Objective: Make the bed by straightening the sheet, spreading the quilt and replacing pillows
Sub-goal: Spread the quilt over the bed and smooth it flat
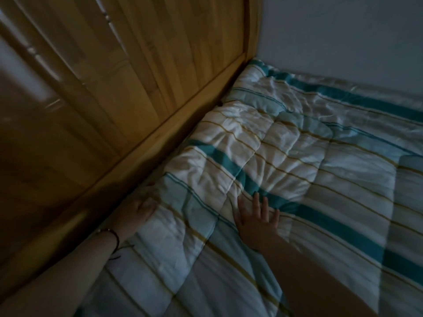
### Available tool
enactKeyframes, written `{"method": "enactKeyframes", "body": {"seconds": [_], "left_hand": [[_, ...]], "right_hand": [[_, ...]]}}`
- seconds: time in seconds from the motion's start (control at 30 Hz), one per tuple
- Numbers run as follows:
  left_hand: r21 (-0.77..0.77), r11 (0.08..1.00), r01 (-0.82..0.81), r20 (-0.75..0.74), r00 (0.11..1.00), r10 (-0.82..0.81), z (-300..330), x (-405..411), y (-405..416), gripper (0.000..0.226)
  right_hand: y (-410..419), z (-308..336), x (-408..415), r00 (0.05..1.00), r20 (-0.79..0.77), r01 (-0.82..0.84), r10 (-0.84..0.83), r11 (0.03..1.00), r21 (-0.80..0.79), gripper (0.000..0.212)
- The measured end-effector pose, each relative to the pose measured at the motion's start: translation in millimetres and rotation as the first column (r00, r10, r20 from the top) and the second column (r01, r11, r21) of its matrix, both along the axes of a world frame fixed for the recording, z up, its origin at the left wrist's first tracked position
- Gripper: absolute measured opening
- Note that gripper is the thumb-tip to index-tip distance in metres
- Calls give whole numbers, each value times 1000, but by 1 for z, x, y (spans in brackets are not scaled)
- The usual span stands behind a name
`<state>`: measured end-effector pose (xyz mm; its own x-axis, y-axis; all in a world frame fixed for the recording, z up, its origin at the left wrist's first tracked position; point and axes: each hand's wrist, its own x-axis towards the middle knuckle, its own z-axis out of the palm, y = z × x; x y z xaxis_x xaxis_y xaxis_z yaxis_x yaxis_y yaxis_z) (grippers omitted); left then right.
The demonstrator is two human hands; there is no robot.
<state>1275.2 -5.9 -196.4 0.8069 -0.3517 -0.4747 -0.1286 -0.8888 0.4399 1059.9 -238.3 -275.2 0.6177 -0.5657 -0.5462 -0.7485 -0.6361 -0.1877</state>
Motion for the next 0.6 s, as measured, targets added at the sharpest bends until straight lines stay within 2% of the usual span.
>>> {"method": "enactKeyframes", "body": {"seconds": [0.03,0.1,0.13,0.17,0.23,0.3,0.33,0.4,0.5,0.6], "left_hand": [[60,998,-2,-113,994,9,3,2,2,64],[174,985,15,-239,970,28,9,1,3,105],[196,979,48,-257,966,4,8,-2,2,109],[177,982,65,-225,974,-24,5,-4,0,103],[105,993,60,-1,998,-60,0,-7,-2,72],[144,986,79,317,941,-122,-1,2,1,27],[201,976,82,412,897,-160,-1,9,3,16],[305,948,92,473,849,-235,-9,18,8,20],[374,919,121,424,860,-285,-46,15,11,33],[404,897,178,502,777,-380,-87,8,21,17]], "right_hand": [[0,1,2,1000,-9,8,-7,1000,9,56],[3,2,4,1000,-20,10,-10,1000,7,56],[5,1,4,1000,-20,17,-17,1000,5,56],[8,1,3,1000,-10,28,-28,1000,3,55],[12,-1,1,998,36,56,-55,998,-15,54],[15,-2,2,994,97,51,-49,999,-17,55],[17,-3,2,991,131,22,-19,1000,-20,55],[22,-4,1,976,189,-97,111,992,-81,55],[26,-16,-1,937,199,-249,286,950,-189,52],[23,-26,8,932,185,-264,313,932,-247,51]]}}
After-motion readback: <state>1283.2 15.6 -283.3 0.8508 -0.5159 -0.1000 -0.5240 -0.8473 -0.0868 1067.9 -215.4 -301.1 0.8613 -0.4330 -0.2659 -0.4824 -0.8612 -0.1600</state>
